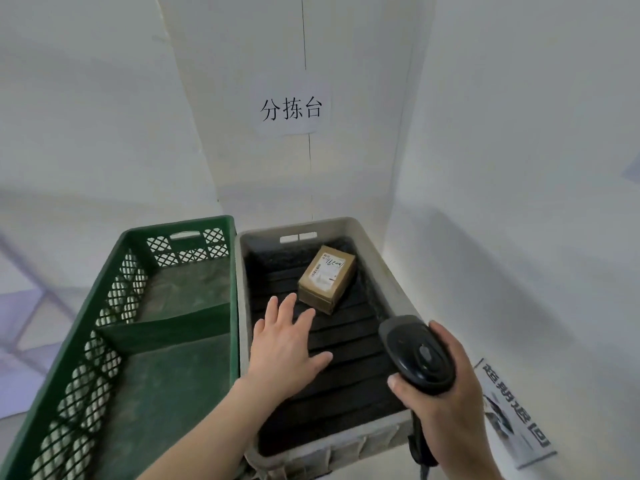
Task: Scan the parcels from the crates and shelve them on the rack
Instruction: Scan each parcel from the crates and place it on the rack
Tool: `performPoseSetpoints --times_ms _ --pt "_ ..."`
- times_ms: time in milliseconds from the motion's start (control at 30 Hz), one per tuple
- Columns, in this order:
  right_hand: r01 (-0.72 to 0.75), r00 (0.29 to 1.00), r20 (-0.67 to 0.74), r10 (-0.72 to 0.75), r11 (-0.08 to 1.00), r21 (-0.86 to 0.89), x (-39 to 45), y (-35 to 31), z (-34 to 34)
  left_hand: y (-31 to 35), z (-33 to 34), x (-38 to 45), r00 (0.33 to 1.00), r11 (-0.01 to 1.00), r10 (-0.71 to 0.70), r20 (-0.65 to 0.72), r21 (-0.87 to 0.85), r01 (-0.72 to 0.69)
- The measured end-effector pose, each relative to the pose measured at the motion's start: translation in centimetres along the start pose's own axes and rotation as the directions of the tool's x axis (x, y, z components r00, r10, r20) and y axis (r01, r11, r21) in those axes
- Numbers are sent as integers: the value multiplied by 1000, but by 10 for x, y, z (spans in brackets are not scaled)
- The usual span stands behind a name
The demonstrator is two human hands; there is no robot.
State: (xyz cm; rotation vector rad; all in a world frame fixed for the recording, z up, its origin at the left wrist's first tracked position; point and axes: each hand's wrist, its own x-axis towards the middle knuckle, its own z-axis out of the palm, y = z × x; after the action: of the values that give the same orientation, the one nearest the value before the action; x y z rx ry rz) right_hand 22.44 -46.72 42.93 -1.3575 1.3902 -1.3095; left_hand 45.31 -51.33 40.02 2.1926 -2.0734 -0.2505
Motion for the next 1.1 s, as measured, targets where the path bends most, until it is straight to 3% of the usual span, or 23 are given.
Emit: performPoseSetpoints --times_ms 400,633,933,1100 --pt "-65 996 -60 60 994 -83 64 29 15 -17 36 147 987 1000 -13 160 13 11" --pt "-134 983 -142 117 984 -115 87 44 32 -24 77 228 959 993 -105 264 -27 116" --pt "-176 968 -205 144 973 -147 98 49 37 -31 127 275 926 944 -223 306 -168 283" --pt "-172 968 -207 142 975 -139 100 53 41 -31 124 280 933 957 -177 315 -168 238"
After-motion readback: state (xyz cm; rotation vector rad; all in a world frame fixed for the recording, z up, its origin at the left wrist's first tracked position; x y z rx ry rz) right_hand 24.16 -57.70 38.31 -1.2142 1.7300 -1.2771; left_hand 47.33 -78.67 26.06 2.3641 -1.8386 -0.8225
